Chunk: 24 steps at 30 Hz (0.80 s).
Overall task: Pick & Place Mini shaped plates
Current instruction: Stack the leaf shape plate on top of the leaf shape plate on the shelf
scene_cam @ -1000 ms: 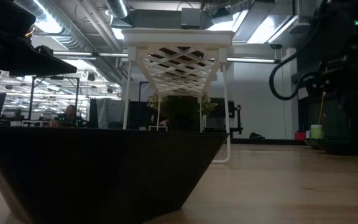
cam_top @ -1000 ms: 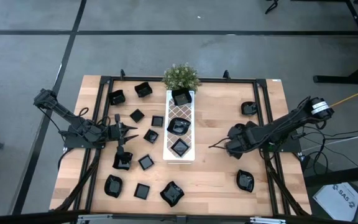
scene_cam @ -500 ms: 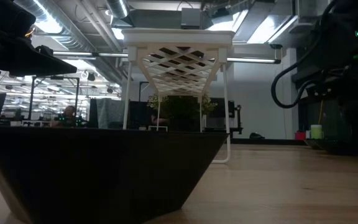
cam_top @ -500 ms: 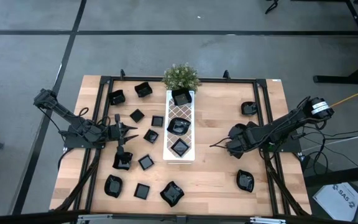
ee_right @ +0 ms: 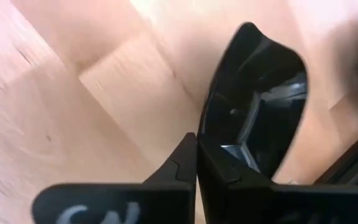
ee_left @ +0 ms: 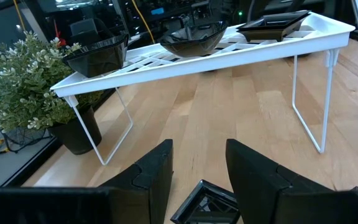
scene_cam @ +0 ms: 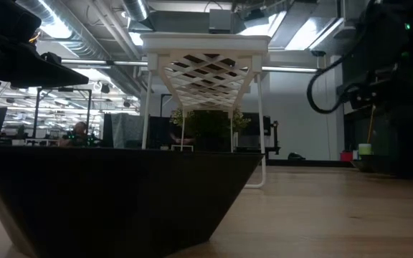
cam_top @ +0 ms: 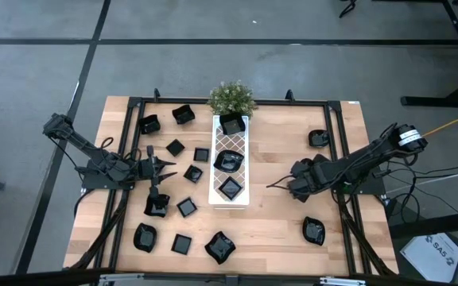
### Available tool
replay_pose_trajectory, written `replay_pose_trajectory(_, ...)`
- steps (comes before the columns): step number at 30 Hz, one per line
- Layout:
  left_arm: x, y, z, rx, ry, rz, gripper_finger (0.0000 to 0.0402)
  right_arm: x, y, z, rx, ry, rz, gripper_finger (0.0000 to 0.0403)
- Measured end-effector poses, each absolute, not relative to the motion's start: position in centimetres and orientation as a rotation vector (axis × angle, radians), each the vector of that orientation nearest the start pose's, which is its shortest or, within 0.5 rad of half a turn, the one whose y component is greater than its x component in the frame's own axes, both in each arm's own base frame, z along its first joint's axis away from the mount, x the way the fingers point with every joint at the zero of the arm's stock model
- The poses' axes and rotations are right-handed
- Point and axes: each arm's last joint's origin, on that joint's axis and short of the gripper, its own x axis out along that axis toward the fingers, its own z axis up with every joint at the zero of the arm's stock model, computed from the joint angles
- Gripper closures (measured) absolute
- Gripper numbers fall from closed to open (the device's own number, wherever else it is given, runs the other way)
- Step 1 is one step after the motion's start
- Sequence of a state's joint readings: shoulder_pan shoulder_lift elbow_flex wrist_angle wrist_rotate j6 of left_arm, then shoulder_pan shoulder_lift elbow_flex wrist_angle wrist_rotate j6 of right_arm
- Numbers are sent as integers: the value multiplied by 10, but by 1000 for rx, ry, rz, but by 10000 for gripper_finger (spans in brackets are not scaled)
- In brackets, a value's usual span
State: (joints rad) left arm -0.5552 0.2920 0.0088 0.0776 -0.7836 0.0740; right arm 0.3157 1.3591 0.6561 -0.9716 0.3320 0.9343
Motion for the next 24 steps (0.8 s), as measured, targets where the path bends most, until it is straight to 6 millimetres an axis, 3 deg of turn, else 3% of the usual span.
replay_pose_trajectory(11,100,-38,151,201,170,221,258,193,49,192,93,1267,-757,400)
replay_pose_trajectory(24,100,-38,151,202,170,221,258,215,50,234,-171,1075,-738,401)
